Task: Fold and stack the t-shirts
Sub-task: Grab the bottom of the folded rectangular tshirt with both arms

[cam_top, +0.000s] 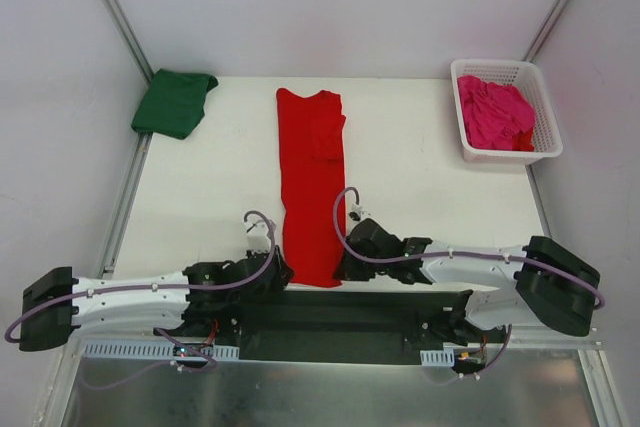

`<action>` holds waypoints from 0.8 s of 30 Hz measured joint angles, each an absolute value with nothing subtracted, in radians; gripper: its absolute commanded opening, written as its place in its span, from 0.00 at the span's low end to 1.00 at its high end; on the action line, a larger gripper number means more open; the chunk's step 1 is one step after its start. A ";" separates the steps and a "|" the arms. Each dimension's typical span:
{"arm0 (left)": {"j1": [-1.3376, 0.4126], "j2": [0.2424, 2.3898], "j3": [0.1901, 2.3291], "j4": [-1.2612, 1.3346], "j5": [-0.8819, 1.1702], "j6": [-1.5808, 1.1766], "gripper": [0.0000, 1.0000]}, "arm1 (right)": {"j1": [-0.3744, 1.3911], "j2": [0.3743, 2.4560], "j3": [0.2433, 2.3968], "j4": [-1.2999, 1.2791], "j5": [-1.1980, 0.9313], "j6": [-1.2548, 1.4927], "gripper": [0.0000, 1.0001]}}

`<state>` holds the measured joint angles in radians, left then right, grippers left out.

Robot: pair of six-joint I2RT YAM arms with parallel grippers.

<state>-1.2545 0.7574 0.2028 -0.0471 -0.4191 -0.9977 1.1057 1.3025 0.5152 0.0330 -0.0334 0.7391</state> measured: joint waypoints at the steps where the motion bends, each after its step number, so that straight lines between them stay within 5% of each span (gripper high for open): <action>1: -1.254 0.760 0.222 -0.060 -0.419 -0.987 0.14 | 1.107 1.302 0.528 0.016 -0.032 0.734 0.02; 14: -1.238 0.764 0.552 -0.218 -0.464 -0.797 0.18 | 1.106 1.209 0.797 -0.301 0.116 0.617 0.02; 24: -1.096 0.769 0.603 -0.293 -0.481 -0.687 0.18 | 0.958 1.201 0.855 -0.427 0.171 0.525 0.02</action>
<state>-1.0962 0.7689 0.6033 -0.2932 -0.4812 -0.6872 0.9577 1.2007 0.8551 -0.4267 0.1715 0.5251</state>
